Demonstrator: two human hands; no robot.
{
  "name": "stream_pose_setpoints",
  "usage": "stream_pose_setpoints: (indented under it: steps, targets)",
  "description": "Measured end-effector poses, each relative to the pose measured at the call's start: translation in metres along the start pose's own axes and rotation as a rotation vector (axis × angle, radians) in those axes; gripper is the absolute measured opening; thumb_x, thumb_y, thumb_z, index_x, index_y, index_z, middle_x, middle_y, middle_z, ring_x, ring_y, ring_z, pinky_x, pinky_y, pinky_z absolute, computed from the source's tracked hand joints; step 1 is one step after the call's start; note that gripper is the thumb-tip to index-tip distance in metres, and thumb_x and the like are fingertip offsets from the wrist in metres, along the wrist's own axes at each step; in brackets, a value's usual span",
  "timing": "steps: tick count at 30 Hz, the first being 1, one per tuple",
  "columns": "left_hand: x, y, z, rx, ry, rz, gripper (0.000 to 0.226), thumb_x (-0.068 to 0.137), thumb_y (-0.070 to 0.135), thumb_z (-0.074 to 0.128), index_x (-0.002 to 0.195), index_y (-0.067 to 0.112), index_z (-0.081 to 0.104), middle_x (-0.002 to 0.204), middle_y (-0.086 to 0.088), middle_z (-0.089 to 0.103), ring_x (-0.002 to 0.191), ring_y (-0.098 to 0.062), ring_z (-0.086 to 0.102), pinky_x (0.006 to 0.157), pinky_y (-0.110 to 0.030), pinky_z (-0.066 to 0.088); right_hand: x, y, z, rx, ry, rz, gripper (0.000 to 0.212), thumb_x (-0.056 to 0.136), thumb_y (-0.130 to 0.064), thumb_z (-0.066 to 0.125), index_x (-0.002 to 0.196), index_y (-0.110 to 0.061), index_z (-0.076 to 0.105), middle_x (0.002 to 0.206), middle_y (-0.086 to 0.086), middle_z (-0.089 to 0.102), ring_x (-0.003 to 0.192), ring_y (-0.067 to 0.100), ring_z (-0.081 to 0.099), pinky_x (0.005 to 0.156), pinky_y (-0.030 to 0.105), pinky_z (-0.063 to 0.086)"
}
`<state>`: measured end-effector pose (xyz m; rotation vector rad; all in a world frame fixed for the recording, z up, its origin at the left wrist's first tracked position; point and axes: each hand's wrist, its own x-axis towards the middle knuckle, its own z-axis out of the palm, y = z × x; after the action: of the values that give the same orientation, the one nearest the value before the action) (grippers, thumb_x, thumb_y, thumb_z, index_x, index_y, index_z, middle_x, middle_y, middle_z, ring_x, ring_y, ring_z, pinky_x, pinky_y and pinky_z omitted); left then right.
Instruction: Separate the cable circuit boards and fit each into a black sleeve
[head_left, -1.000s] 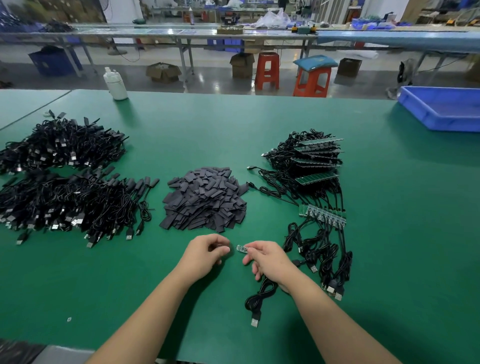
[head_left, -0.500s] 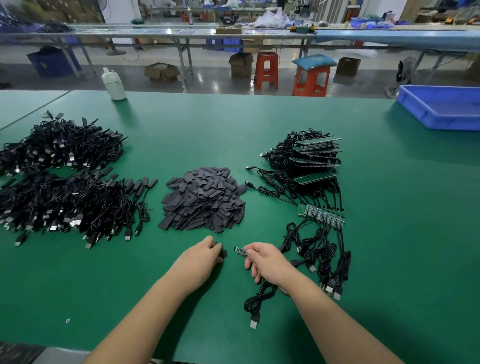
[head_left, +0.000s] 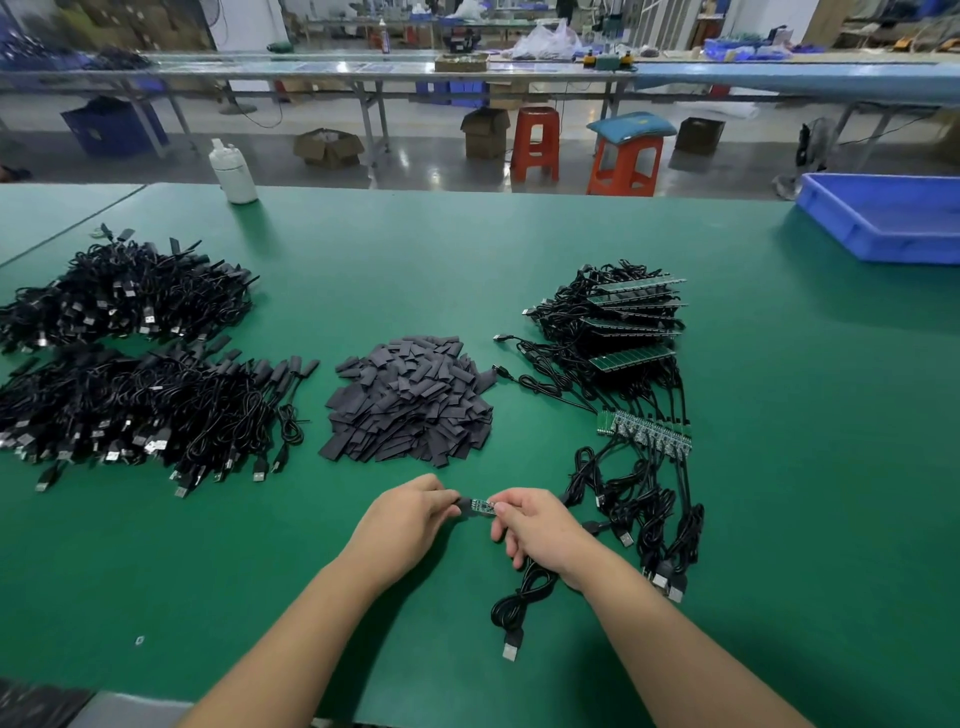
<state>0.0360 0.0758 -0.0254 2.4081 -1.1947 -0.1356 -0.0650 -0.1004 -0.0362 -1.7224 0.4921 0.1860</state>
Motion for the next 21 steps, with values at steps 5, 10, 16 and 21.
stream_pose_setpoints:
  steps: [5, 10, 16, 21]
  targets:
    - [0.001, 0.0, 0.001, -0.017, -0.006, 0.008, 0.025, 0.1, 0.029, 0.054, 0.114, 0.017, 0.071, 0.098, 0.003, 0.06, 0.086, -0.02, 0.061, 0.077, -0.035, 0.05, 0.001, 0.001, 0.0, 0.017, 0.003, 0.01, 0.021, 0.105, -0.015, 0.042, 0.111, -0.012, 0.062, 0.075, 0.002, 0.065, 0.05, 0.014, 0.052, 0.05, 0.025, 0.048]
    - [0.003, 0.002, 0.004, -0.077, -0.02, -0.005, 0.025, 0.1, 0.025, 0.055, 0.119, 0.016, 0.068, 0.099, 0.0, 0.057, 0.088, -0.019, 0.058, 0.082, -0.032, 0.048, 0.003, 0.002, 0.001, 0.006, -0.006, 0.008, 0.02, 0.105, -0.016, 0.043, 0.113, -0.014, 0.061, 0.074, 0.001, 0.065, 0.05, 0.013, 0.052, 0.05, 0.025, 0.048]
    - [0.011, 0.009, 0.005, -0.07, -0.062, 0.051, 0.022, 0.099, 0.017, 0.054, 0.115, 0.018, 0.068, 0.098, 0.0, 0.06, 0.089, -0.019, 0.061, 0.082, -0.034, 0.05, 0.001, 0.001, 0.001, 0.013, 0.002, 0.002, 0.018, 0.105, -0.017, 0.042, 0.106, -0.02, 0.06, 0.073, 0.0, 0.065, 0.048, 0.012, 0.051, 0.049, 0.024, 0.047]
    - [0.011, 0.003, -0.002, -0.089, -0.011, 0.001, 0.022, 0.099, 0.02, 0.057, 0.114, 0.016, 0.072, 0.094, -0.002, 0.063, 0.087, -0.021, 0.061, 0.08, -0.034, 0.049, 0.001, 0.002, -0.001, 0.073, 0.033, 0.019, 0.022, 0.106, -0.015, 0.041, 0.118, -0.01, 0.058, 0.074, 0.003, 0.063, 0.046, 0.012, 0.05, 0.048, 0.024, 0.046]
